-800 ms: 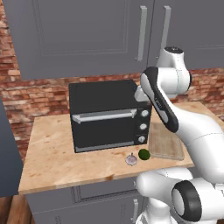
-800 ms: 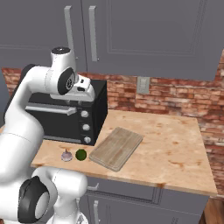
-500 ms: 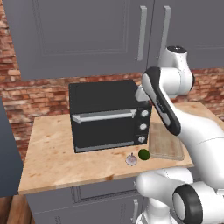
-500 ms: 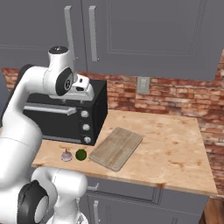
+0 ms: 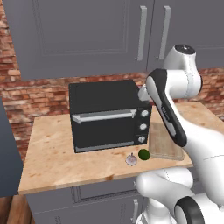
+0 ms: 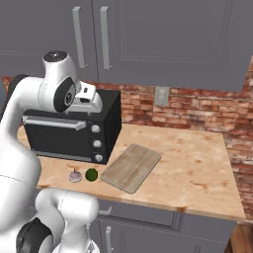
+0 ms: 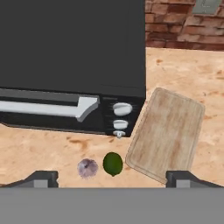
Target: Open the cabinet. Place the bowl and condiment on the counter. Then place the lime and garlic on the cutting board.
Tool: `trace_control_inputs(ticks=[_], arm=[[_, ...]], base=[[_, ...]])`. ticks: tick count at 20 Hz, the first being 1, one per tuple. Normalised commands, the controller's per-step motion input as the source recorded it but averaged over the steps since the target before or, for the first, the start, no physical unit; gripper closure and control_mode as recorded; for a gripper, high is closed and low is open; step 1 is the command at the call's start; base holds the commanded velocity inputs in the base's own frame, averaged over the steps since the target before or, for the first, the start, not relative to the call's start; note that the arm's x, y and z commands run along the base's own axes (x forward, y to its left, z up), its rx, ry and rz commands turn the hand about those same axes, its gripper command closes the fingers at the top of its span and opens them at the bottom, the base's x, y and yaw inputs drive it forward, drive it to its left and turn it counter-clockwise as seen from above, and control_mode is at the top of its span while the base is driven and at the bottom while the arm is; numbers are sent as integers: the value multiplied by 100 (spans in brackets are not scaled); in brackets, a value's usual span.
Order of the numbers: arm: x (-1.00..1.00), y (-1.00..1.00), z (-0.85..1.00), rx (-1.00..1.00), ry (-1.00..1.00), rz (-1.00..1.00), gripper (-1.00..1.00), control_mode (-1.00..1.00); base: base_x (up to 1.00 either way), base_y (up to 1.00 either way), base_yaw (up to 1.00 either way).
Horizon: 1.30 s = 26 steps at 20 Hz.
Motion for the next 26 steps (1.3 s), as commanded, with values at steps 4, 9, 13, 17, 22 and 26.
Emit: trace_control_inputs(ticks=[4,9,13,17,22,26], arm=[[-21,12,39,0,-3,0,-100,-100],[-1,21,39,0,-7,0,-100,-100],[0,13,43,0,-11,0,-100,-100],[0,8,51,0,-12,0,-100,-100],[0,0,39,0,-6,0,-100,-100],[2,0,17,0,-9,0,-100,-100]], base=[[0,0,0],[0,0,0],[0,0,0],[0,0,0],[0,0,0],[0,0,0]])
